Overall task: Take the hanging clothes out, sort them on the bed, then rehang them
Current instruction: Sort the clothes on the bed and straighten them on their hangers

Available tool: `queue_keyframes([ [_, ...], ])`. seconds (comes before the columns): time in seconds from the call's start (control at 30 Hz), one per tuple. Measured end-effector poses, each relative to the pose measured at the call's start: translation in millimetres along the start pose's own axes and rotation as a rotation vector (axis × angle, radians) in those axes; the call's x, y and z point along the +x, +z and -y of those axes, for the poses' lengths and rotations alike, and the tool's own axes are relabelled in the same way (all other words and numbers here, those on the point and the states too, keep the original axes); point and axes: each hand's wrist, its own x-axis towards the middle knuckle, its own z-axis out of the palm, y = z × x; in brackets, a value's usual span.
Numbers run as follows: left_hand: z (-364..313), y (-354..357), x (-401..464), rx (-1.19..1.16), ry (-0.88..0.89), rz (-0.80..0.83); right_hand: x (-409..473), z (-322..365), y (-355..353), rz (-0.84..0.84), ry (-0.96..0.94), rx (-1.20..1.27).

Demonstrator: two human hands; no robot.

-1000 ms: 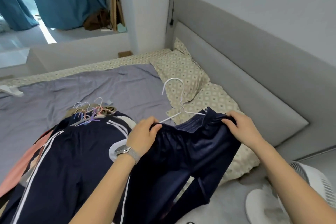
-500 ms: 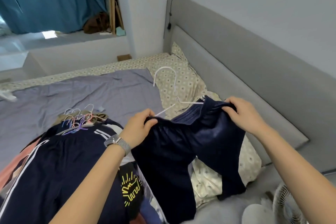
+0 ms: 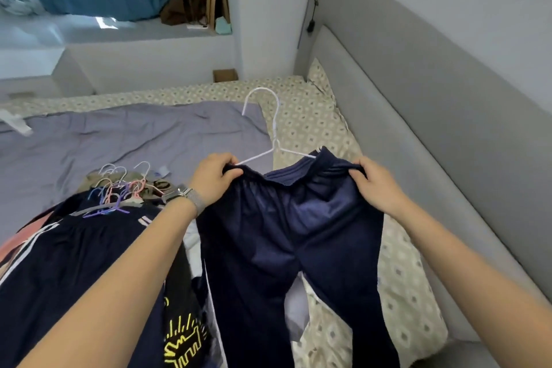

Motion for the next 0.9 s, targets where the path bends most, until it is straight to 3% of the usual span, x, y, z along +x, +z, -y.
queue_keyframes([
  [0.13,30.9,53.9,47.2,0.066,-0.177,0.086,50.5,-53.0,55.9,0.097,0.119,0.067],
  [0.23,49.1,71.2,84.5,0.041,-0.286,-0.032,105.5,-73.1,82.5,0.117,0.131,0.015],
  [0.3,60.7,80.5,95.8,0.048,-0.379,-0.088,146.1,-89.9,97.3,0.141,0.117,-0.112],
  [0.4,84.2,104.6,85.5,0.121,-0.452,0.042,185.2,-121.1,123.1,0.304,0.164,-0.454],
  [0.5,108.2,129.9,50.4,0.17,-0.506,0.122,171.4,-126.9,164.5,0.523,0.172,-0.528],
  [0.67,136.5,138.6,-13.8,0.189,-0.571,0.171,115.8,-93.5,222.3,0.572,0.107,-0.329],
  [0.9,174.2,86.6,-87.0,0.22,-0.731,0.131,87.5,-34.7,259.0,0.705,-0.007,-0.239],
])
